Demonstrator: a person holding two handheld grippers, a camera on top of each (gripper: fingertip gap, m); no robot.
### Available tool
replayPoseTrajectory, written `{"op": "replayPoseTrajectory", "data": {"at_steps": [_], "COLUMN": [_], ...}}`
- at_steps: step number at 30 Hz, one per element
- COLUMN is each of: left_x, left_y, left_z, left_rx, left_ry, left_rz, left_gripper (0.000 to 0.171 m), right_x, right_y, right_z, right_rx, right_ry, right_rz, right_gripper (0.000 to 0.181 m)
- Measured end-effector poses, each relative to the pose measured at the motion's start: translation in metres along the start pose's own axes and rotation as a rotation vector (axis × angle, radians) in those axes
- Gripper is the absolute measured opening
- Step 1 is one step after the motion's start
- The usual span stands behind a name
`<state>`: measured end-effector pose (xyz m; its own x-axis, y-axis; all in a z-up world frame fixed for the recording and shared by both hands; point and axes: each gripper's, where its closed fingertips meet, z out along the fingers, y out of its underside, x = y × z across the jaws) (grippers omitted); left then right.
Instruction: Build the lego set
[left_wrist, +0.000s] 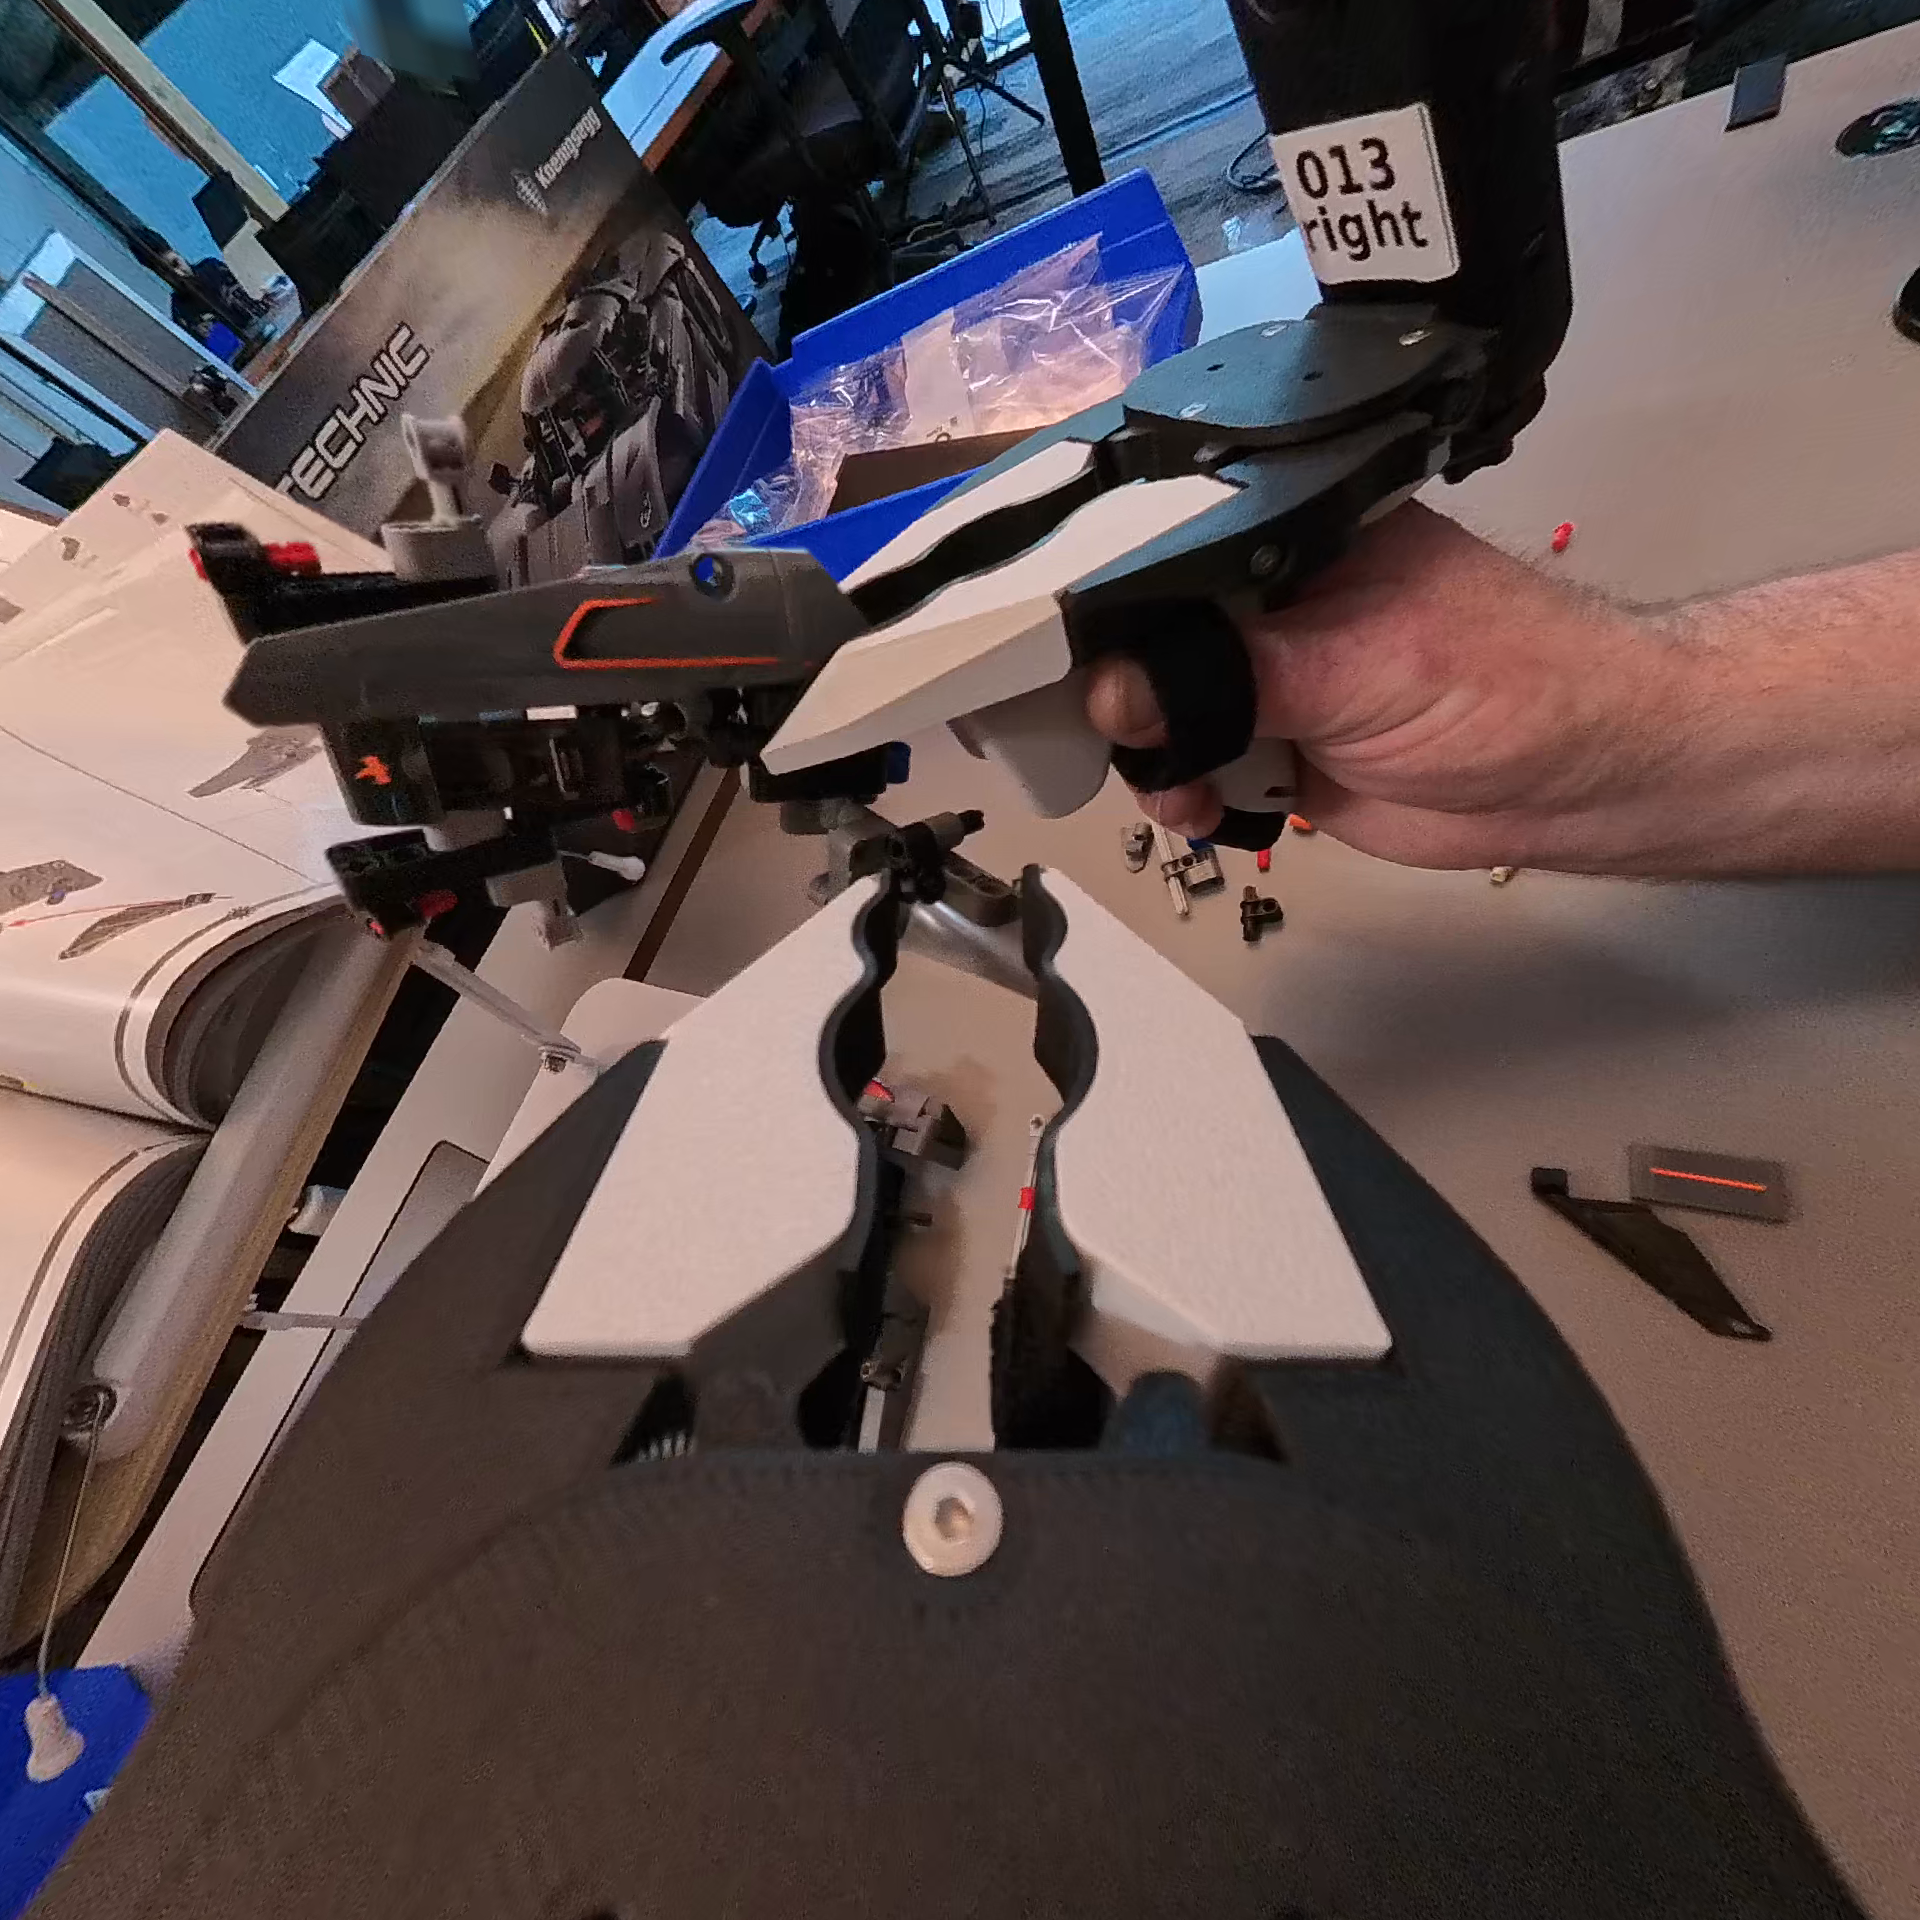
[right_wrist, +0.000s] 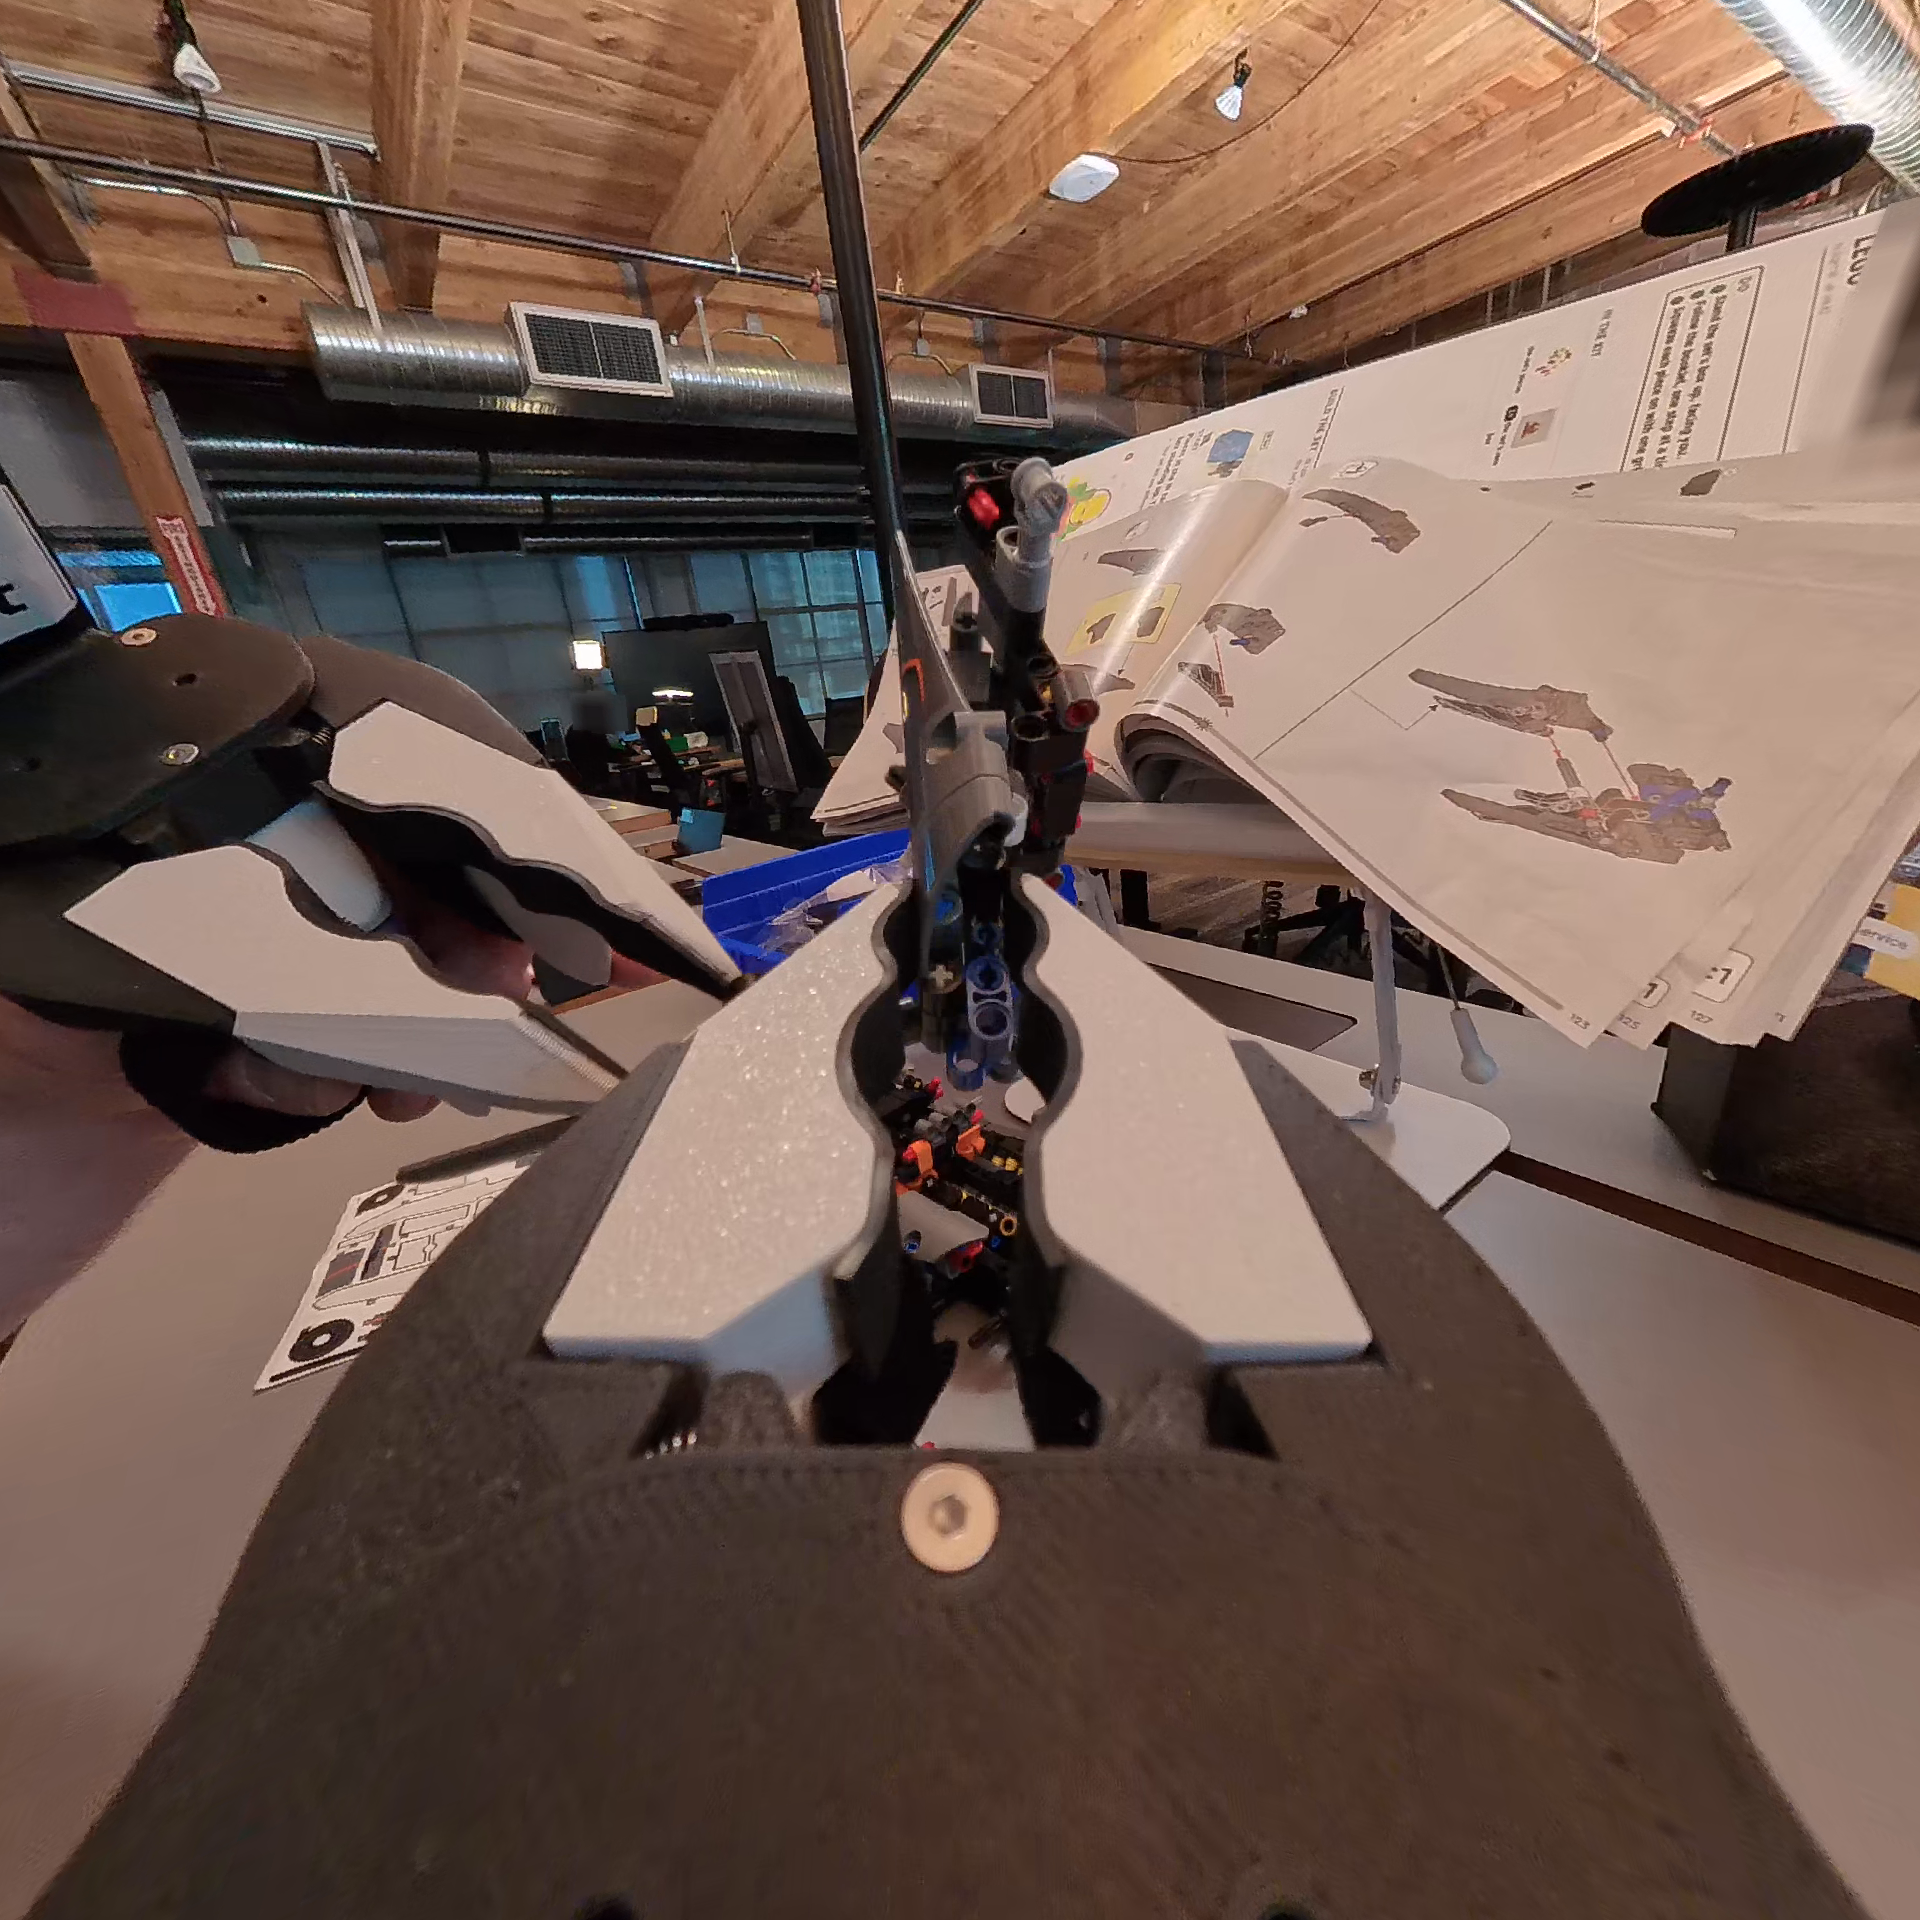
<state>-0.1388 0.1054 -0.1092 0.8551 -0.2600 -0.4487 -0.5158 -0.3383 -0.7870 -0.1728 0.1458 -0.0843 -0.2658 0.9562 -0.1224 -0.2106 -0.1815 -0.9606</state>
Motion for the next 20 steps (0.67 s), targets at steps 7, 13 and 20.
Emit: {"op": "replayPoseTrajectory", "data": {"at_steps": [7, 13, 20], "left_x": [0.007, 0.009, 0.011], "left_y": [-0.005, -0.008, -0.014], "left_z": [-0.001, -0.002, -0.003], "left_rx": [0.033, 0.041, 0.086], "left_ry": [0.034, 0.031, 0.061], "left_rz": [-0.043, -0.051, -0.105], "left_gripper": [0.024, 0.027, 0.030], "right_x": [0.000, -0.001, -0.002], "right_y": [0.001, 0.001, -0.001], "right_z": [0.000, 0.000, -0.001], "right_rx": [-0.001, 0.001, 0.009], "right_ry": [-0.005, -0.007, -0.012], "right_rz": [0.001, -0.003, -0.004], "right_gripper": [0.013, 0.013, 0.013]}}
